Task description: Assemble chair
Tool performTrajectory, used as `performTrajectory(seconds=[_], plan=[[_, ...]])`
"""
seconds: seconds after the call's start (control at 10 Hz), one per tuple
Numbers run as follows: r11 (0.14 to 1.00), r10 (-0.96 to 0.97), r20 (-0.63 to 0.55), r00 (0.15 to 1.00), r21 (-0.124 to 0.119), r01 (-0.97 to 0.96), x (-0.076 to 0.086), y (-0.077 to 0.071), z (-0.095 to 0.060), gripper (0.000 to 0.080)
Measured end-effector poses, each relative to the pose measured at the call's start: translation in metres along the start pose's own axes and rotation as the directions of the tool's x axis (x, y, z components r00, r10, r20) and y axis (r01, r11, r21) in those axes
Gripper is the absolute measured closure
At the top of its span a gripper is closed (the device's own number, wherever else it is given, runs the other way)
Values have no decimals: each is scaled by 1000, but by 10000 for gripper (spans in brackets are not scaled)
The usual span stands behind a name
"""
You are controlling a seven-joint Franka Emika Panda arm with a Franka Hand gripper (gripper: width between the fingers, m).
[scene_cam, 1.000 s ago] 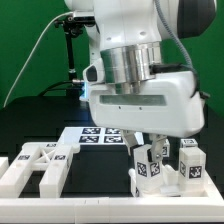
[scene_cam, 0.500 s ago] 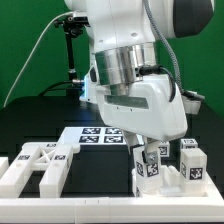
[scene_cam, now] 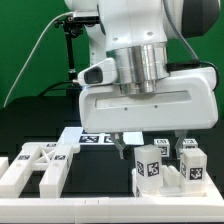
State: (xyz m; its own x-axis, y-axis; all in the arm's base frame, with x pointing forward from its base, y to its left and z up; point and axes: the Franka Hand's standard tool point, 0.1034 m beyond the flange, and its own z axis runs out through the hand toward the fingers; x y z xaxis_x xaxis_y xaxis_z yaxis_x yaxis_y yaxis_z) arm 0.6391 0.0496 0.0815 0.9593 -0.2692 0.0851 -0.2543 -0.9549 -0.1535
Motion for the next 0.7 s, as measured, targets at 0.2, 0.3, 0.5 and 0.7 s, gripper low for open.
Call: performTrajectory(seconds=[0.2, 0.3, 0.5, 0.7], plan=[[945, -326, 4, 945, -23, 326, 2, 6, 1, 151], [911, -411, 8, 912, -29, 411, 2, 5, 1, 151], [930, -366, 6, 930, -27, 367, 2, 6, 2, 276], [957, -288, 4, 958, -26, 288, 2, 5, 2, 458]])
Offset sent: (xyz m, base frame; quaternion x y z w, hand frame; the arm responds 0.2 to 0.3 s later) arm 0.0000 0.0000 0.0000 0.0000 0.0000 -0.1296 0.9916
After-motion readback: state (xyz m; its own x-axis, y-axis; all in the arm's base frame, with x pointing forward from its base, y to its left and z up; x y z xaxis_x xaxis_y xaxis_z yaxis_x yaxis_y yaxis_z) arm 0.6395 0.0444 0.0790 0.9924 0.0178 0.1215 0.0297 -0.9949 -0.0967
